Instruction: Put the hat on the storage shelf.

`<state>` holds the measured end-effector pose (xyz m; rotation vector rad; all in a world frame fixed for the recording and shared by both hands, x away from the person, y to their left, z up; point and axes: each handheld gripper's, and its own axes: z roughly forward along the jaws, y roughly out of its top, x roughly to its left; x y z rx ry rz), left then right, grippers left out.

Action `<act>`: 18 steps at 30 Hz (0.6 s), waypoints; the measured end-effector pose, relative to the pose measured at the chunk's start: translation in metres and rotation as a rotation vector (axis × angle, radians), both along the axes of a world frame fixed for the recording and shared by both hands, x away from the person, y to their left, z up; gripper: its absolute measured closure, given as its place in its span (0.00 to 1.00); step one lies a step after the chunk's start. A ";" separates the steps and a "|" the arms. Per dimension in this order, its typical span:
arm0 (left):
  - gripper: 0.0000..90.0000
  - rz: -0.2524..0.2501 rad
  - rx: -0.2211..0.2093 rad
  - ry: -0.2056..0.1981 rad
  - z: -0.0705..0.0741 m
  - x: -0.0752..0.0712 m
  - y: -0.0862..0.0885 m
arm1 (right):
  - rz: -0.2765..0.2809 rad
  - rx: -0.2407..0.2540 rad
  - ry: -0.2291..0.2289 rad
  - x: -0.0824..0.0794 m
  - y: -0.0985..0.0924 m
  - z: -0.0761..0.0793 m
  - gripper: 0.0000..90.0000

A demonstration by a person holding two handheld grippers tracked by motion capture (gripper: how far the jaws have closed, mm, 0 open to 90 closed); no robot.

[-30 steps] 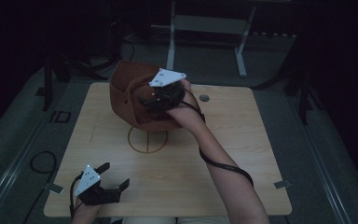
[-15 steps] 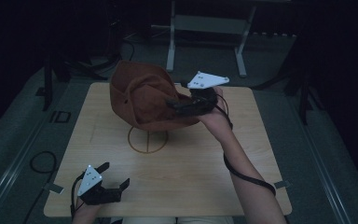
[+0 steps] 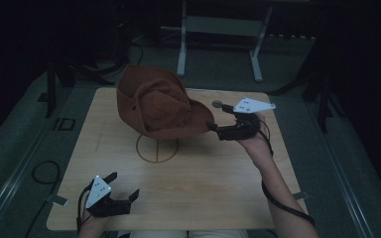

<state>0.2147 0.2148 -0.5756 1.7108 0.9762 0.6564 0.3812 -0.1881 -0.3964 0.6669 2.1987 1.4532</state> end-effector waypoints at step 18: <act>0.04 0.012 0.002 0.015 -0.002 0.003 -0.001 | -0.044 0.026 0.111 -0.028 -0.054 -0.083 0.19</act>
